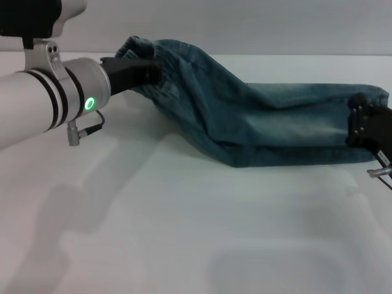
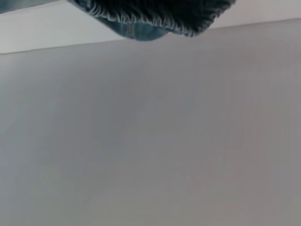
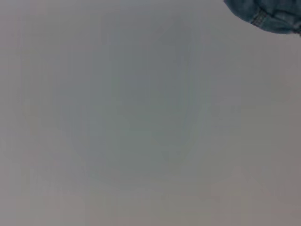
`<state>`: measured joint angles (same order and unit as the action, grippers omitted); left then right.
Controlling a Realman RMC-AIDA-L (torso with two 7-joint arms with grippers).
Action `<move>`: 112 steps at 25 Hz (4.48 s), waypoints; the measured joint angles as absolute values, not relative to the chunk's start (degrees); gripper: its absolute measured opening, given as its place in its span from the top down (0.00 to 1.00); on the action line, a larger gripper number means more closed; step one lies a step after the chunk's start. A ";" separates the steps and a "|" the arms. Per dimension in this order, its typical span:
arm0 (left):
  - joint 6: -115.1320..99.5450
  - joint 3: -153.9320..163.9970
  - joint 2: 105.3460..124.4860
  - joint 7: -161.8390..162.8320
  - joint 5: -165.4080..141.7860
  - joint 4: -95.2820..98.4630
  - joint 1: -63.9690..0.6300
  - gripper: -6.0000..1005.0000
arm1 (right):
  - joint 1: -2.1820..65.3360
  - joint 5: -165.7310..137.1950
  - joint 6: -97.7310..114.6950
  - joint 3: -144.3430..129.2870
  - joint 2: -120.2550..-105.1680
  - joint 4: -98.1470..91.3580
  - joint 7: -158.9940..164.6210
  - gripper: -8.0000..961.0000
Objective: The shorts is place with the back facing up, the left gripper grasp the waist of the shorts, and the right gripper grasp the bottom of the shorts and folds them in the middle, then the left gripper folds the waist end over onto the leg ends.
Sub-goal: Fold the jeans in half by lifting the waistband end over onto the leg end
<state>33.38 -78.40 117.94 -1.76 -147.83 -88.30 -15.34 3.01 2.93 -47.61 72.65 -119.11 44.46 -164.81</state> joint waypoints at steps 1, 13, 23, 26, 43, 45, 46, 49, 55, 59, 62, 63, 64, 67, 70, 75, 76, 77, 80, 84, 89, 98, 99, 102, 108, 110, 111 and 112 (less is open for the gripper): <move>33.83 -78.40 117.94 -1.76 -147.84 -88.89 -15.32 0.96 | 3.50 2.93 -47.54 72.62 -119.13 44.10 -164.78 0.87; 37.72 -77.31 118.05 -2.55 -148.05 -99.56 -15.14 0.96 | 9.35 3.24 -42.80 72.33 -119.27 40.51 -163.99 0.99; 38.09 -76.06 118.03 -3.02 -148.09 -101.52 -15.65 0.96 | 16.14 3.85 -35.84 71.00 -119.24 36.71 -160.92 0.99; 38.50 -75.86 117.95 -3.14 -147.99 -103.03 -15.21 0.96 | 17.21 3.87 -35.44 71.28 -119.15 36.73 -160.89 0.99; 38.09 -75.78 117.97 -5.37 -147.52 -105.40 -15.77 0.96 | 28.28 3.72 -27.00 61.92 -119.14 33.45 -151.69 0.99; 37.94 -75.79 117.97 -5.44 -147.48 -105.24 -15.85 0.96 | 29.30 3.73 -26.04 60.51 -119.18 33.56 -150.02 0.99; 37.81 -75.77 117.96 -5.44 -147.48 -105.17 -15.87 0.96 | 29.90 3.73 -25.56 59.78 -119.19 33.55 -148.88 0.99; 37.39 -75.66 117.95 -5.45 -147.47 -104.85 -15.90 0.96 | 31.75 3.76 -24.63 57.88 -119.17 33.15 -146.63 0.99; 36.79 -74.88 117.98 -5.45 -147.24 -103.71 -15.91 0.96 | 34.56 3.79 -23.13 55.44 -119.21 32.90 -145.28 0.99; 36.01 -74.17 117.95 -5.45 -146.79 -103.53 -15.77 0.96 | 35.15 3.78 -23.06 53.50 -119.23 33.09 -144.68 0.99; 35.63 -73.59 117.99 -5.45 -146.69 -103.27 -15.78 0.96 | 34.54 3.79 -23.16 52.85 -119.25 33.87 -144.68 0.99; 35.60 -73.60 117.99 -5.45 -146.69 -103.10 -15.84 0.96 | 34.08 3.78 -23.29 52.94 -119.25 34.17 -144.69 0.99; 35.60 -73.60 117.99 -5.45 -146.69 -103.10 -15.84 0.96 | 33.09 3.78 -23.55 53.69 -119.19 34.77 -145.07 0.99; 35.58 -73.78 117.94 -5.45 -146.69 -103.51 -15.61 0.96 | 28.56 3.20 -24.13 57.88 -118.85 36.67 -146.56 0.99; 35.66 -73.92 117.92 -5.45 -146.69 -103.77 -15.50 0.96 | 24.01 2.83 -26.08 62.81 -118.64 37.64 -149.00 0.99; 35.78 -73.81 117.95 -5.45 -146.70 -103.81 -15.85 0.96 | 20.25 3.26 -28.58 67.67 -118.86 37.04 -150.18 0.99; 35.76 -73.75 117.95 -5.45 -146.69 -103.83 -15.91 0.96 | 20.25 3.26 -28.58 67.67 -118.86 37.04 -150.18 0.99; 35.74 -73.67 117.95 -5.45 -146.69 -103.86 -16.02 0.96 | 20.42 3.29 -28.54 67.52 -118.91 36.93 -149.90 0.99; 35.70 -73.45 117.95 -5.45 -146.69 -104.06 -16.30 0.96 | 21.88 3.32 -28.01 65.85 -119.09 36.76 -149.39 0.99; 35.68 -73.18 117.95 -5.45 -146.69 -104.49 -16.37 0.96 | 25.93 3.34 -25.72 61.47 -119.27 36.64 -146.59 0.99; 35.68 -73.12 117.95 -5.45 -146.69 -104.67 -16.61 0.96 | 30.75 3.26 -22.23 57.19 -119.09 36.57 -140.92 0.99; 35.68 -73.13 118.00 -5.97 -146.70 -104.68 -17.16 0.96 | 36.34 3.42 -19.02 51.43 -119.38 36.40 -137.80 0.99; 35.68 -73.12 118.03 -5.99 -146.70 -104.60 -17.38 0.96 | 36.51 3.48 -18.83 51.32 -119.43 36.27 -137.80 0.99; 35.59 -73.11 118.03 -6.00 -146.70 -104.20 -17.43 0.96 | 36.82 3.64 -18.73 51.24 -119.50 35.98 -137.78 0.99; 34.86 -72.96 118.02 -6.03 -146.69 -103.41 -17.43 0.96 | 36.15 3.67 -18.75 52.13 -119.35 36.12 -137.94 0.99; 34.83 -72.96 117.98 -6.04 -146.70 -103.18 -17.31 0.96 | 34.04 3.17 -19.22 54.40 -119.00 36.24 -138.56 0.99; 34.79 -72.95 117.98 -6.04 -146.69 -102.90 -17.24 0.96 | 33.06 2.79 -19.49 55.63 -118.88 36.35 -138.93 0.99; 34.79 -72.95 117.98 -6.04 -146.69 -102.90 -17.24 0.96 | 31.52 2.03 -19.79 57.75 -118.76 36.63 -139.42 0.99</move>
